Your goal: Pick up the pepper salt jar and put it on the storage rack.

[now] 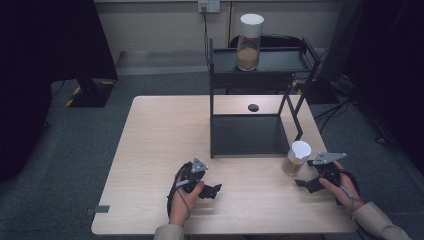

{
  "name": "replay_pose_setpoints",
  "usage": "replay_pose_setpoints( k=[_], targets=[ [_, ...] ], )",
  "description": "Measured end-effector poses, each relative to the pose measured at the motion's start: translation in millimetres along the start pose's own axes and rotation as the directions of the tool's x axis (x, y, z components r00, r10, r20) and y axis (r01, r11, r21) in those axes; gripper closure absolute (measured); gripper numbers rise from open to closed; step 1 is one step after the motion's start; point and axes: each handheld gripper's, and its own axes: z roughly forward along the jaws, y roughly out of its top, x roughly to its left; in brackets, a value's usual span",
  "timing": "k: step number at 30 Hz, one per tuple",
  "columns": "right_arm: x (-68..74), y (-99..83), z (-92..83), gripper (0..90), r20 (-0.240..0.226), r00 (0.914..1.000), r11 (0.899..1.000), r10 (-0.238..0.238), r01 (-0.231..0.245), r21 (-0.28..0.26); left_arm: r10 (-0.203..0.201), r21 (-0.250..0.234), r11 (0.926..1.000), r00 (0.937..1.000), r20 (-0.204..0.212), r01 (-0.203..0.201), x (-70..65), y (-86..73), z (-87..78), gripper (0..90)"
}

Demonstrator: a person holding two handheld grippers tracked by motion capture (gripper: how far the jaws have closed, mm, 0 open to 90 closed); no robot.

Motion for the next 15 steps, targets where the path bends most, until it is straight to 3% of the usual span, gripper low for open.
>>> replay_pose_setpoints(
  k=[6,11,15],
  targets=[
    [-1.1,0.5,0.4,0.0,-0.004,1.0,1.0,-0.004,0.004,0.0,0.039,0.058,0.9976,0.999,-0.022,-0.038,-6.1,0.3,2.5,1.9],
    [-1.3,0.6,0.5,0.0,-0.005,1.0,1.0,-0.005,0.005,0.001,0.091,0.061,0.9941,0.9952,-0.034,-0.089,-10.1,-2.4,4.0,0.4],
    [-1.3,0.6,0.5,0.0,-0.005,1.0,1.0,-0.005,0.005,0.0,0.093,0.036,0.9951,0.9953,-0.029,-0.092,-7.9,-8.9,3.3,0.0]
  ],
)
